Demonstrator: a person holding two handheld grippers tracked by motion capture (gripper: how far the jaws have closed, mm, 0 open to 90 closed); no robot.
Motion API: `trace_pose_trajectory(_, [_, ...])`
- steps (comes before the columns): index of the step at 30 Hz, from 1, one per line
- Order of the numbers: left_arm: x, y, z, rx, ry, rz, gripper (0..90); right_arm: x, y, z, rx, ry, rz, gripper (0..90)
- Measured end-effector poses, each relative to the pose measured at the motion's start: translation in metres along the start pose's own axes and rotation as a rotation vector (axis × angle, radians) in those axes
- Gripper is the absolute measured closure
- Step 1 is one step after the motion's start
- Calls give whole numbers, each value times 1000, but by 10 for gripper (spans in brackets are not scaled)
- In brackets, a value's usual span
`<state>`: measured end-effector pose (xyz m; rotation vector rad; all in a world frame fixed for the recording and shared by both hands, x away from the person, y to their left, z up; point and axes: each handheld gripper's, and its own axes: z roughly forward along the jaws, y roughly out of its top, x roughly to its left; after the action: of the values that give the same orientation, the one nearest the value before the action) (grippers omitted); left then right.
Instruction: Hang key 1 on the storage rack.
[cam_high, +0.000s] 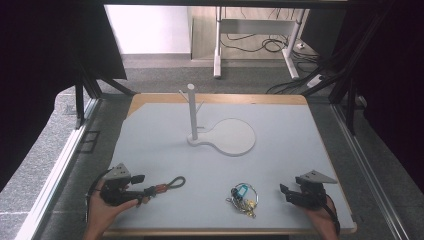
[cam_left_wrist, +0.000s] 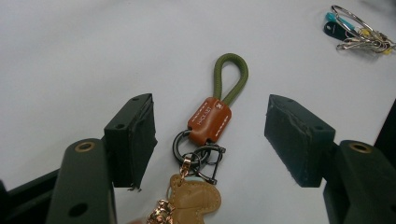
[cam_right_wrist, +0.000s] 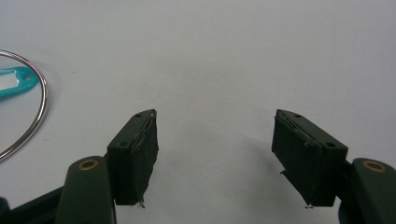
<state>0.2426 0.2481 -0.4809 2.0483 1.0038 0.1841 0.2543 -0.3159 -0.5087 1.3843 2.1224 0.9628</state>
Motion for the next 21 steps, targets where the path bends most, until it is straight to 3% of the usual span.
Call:
trace_pose_trajectory(6, [-1, 2, 1, 13, -8, 10, 323, -2, 0, -1, -1, 7, 7, 311])
trace_pose_trajectory(12, [-7, 12, -5, 50, -28, 56, 313, -4, -3, -4, 1, 12, 22, 310])
trace_pose_trajectory(21, [-6, 14, -12, 106, -15, 62, 312, -7, -2, -8, -4, 16, 32, 317])
